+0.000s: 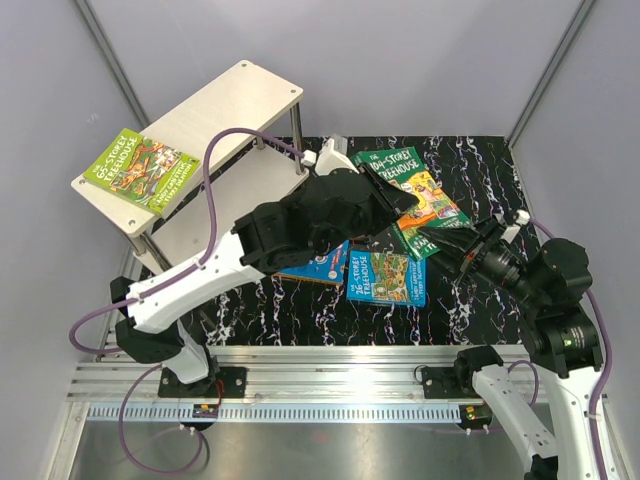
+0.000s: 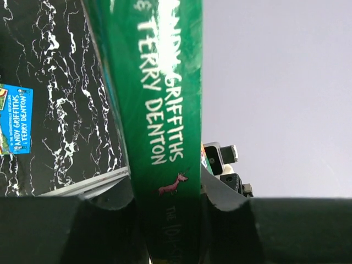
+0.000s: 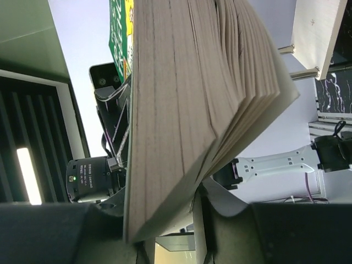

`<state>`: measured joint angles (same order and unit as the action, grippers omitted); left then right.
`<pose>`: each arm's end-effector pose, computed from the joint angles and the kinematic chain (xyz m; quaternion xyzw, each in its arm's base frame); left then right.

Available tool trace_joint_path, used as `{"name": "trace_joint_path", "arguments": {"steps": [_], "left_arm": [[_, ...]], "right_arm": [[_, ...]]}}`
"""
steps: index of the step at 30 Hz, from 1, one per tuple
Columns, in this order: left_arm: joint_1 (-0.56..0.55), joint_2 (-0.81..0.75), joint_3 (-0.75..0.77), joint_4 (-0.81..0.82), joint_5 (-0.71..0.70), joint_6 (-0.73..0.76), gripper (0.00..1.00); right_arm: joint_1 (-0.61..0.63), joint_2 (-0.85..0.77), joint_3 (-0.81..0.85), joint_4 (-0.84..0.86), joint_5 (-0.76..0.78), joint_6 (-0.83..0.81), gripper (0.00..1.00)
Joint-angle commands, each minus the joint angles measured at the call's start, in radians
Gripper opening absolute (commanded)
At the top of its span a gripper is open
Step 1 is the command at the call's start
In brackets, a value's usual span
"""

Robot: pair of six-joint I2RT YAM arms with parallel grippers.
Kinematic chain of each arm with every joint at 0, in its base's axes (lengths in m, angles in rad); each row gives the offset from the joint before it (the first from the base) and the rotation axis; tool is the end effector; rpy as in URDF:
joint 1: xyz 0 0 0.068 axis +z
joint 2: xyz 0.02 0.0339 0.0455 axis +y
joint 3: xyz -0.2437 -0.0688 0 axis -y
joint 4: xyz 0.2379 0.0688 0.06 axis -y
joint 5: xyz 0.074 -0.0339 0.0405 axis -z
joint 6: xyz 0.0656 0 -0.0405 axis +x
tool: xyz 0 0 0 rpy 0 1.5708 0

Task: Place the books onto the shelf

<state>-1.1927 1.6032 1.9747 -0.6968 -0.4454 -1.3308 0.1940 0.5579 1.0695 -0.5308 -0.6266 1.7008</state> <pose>0.1569 -0.3186 0.4568 -0.1832 0.7814 -0.4873 0.3439 0.1088 0.0606 0.4089 0.3072 0.6430 0.6693 0.2103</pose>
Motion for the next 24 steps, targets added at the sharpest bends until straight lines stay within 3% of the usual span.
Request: {"name": "trace_joint_path", "arguments": {"steps": [1, 2, 3, 4, 6, 8, 9, 12, 19, 20, 21, 24], "left_arm": [[0.035, -0.086, 0.038, -0.156, -0.173, 0.093, 0.00], [0.033, -0.098, 0.044, -0.159, -0.174, 0.102, 0.00], [0.031, -0.106, 0.056, -0.174, -0.183, 0.116, 0.00], [0.030, -0.111, 0.105, -0.197, -0.194, 0.142, 0.00], [0.033, -0.118, 0.174, -0.304, -0.245, 0.169, 0.00], [0.082, -0.126, 0.274, -0.371, -0.257, 0.220, 0.00], [0.119, -0.144, 0.286, -0.410, -0.193, 0.235, 0.00], [0.276, -0.236, 0.238, -0.418, -0.064, 0.280, 0.00], [0.545, -0.391, 0.268, -0.492, -0.021, 0.399, 0.00], [0.573, -0.396, 0.285, -0.503, -0.016, 0.416, 0.00], [0.669, -0.394, 0.317, -0.506, 0.020, 0.464, 0.00], [0.738, -0.373, 0.343, -0.500, 0.051, 0.512, 0.00]], "right_arm": [[0.001, -0.040, 0.076, 0.091, -0.059, -0.035, 0.00], [0.001, -0.030, 0.078, 0.103, -0.071, -0.036, 0.02], [0.001, -0.012, 0.093, 0.110, -0.080, -0.050, 0.34], [0.001, 0.002, 0.108, 0.104, -0.090, -0.062, 0.58], [0.002, 0.036, 0.163, 0.083, -0.096, -0.107, 0.96], [-0.001, 0.059, 0.202, 0.043, -0.104, -0.147, 1.00], [0.001, 0.075, 0.231, 0.028, -0.107, -0.189, 1.00], [0.001, 0.079, 0.235, -0.029, -0.108, -0.237, 1.00], [-0.001, 0.031, 0.139, -0.012, -0.125, -0.211, 1.00], [0.001, 0.030, 0.136, -0.015, -0.127, -0.214, 1.00], [0.001, 0.024, 0.124, -0.020, -0.128, -0.225, 1.00], [0.001, 0.023, 0.118, -0.024, -0.131, -0.230, 1.00]]}}
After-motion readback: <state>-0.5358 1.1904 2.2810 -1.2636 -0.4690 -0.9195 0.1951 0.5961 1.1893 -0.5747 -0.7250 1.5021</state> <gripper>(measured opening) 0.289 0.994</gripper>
